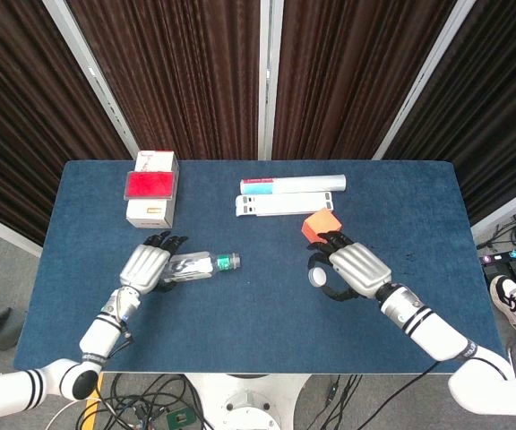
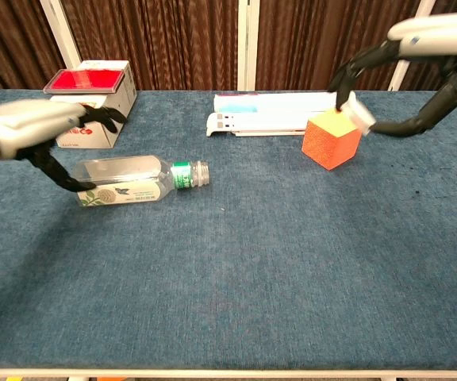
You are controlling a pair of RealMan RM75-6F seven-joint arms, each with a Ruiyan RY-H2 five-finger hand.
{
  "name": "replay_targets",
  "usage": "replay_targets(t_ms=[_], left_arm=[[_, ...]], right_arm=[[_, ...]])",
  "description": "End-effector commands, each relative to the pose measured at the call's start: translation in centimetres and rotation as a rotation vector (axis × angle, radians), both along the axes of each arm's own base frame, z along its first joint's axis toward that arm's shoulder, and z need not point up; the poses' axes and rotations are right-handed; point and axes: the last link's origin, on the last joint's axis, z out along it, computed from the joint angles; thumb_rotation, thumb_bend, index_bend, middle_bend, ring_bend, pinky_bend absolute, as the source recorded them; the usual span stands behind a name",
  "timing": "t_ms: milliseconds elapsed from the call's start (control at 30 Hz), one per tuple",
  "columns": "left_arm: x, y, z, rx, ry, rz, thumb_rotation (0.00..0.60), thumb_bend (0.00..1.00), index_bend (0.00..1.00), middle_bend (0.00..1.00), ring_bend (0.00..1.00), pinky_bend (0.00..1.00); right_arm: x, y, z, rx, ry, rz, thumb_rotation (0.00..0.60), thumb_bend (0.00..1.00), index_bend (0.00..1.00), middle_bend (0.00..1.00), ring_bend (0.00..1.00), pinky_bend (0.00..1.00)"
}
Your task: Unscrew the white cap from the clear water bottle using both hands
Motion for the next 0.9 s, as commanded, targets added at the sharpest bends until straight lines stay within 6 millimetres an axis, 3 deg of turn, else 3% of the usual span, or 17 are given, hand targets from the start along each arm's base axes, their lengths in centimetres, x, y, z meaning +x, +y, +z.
replay_targets(t_ms=[33, 167, 333, 567, 633, 733, 900], left_arm=[[-1.5, -0.8, 2.5, 0.064, -0.013, 0.034, 0.6, 0.21, 0.1, 0.14, 0.06, 0.15], [-3.3, -1.8, 5.1, 0.126, -0.051, 0.077, 0.6, 0.2, 0.1, 0.14, 0.06, 0.15], [-5.1, -2.9, 7.0, 0.187, -0.084, 0.095, 0.6, 0.2, 0.1, 0.14, 0.06, 0.15], [-8.0, -3.4, 8.1, 0.231, -0.125, 0.163, 0.6, 0.19, 0.1, 0.14, 0.06, 0.15], [-8.4, -3.5, 8.8, 0.251, -0.136, 0.173, 0.6, 0.19, 0.1, 0.14, 0.06, 0.15], [-9.4, -3.8, 10.6, 0.302, -0.146, 0.181, 0.6, 0.19, 0.1, 0.14, 0.06, 0.15], [-12.1, -5.1, 13.7, 0.352, -0.115, 0.215, 0.6, 0.19, 0.11, 0.15, 0.06, 0.14]], right_arm=[[-0.3, -0.7, -2.7, 0.039, 0.071, 0.025, 0.6, 0.38, 0.41, 0.13, 0.0, 0.0], [-0.8, -1.3, -6.1, 0.048, 0.141, 0.056, 0.6, 0.37, 0.34, 0.09, 0.0, 0.0], [-1.2, -2.0, -9.4, 0.038, 0.178, 0.062, 0.6, 0.35, 0.29, 0.07, 0.0, 0.0], [-2.0, -2.4, -11.1, 0.008, 0.22, 0.06, 0.6, 0.34, 0.22, 0.05, 0.0, 0.0], [-2.0, -2.6, -10.5, -0.017, 0.199, 0.049, 0.6, 0.34, 0.17, 0.04, 0.0, 0.0], [-2.2, -2.8, -7.8, -0.103, 0.136, 0.032, 0.6, 0.34, 0.12, 0.04, 0.0, 0.0], [-4.8, -1.8, -0.8, -0.274, 0.06, -0.022, 0.6, 0.34, 0.1, 0.04, 0.0, 0.0]])
